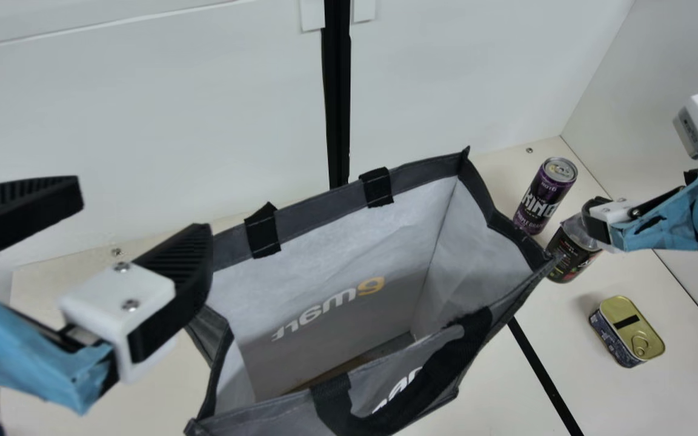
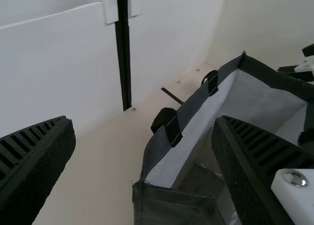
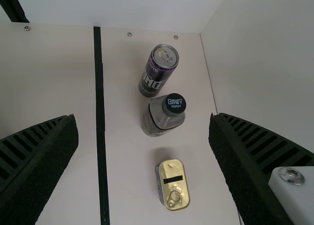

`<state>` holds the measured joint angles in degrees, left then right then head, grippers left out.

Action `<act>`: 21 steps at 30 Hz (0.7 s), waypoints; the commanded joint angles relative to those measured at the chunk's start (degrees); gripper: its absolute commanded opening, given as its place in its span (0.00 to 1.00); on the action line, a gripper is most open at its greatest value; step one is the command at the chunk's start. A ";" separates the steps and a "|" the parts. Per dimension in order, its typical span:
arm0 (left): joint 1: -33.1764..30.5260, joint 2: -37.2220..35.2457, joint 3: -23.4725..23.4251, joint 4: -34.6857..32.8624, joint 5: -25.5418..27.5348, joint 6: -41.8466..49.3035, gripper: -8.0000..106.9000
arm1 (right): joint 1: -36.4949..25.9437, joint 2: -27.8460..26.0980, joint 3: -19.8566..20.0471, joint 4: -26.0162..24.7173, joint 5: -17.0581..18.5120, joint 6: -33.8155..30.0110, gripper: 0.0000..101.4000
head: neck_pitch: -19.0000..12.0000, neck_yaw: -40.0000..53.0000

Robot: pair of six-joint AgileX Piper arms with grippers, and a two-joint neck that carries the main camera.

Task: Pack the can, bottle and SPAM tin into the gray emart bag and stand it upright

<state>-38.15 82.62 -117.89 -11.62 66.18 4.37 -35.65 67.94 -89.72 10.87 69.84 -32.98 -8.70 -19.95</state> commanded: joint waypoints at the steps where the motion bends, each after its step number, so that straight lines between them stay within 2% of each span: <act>1: 0.10 0.57 -0.34 -1.93 -0.01 1.51 0.85 | 0.00 0.00 0.00 0.00 0.00 0.00 0.94 | -1.30 -0.05; 12: 0.38 4.64 -2.63 -9.20 0.54 8.26 0.85 | 0.00 0.00 0.00 0.00 0.00 0.00 0.94 | -1.30 -0.05; 21: -0.13 8.82 -5.39 -12.01 0.93 11.62 0.85 | 0.00 0.00 0.00 0.00 0.00 0.00 0.94 | -1.30 -0.05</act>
<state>-38.22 90.93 -122.89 -23.43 66.99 15.77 -35.65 67.94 -89.72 10.87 69.84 -32.98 -8.70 -19.95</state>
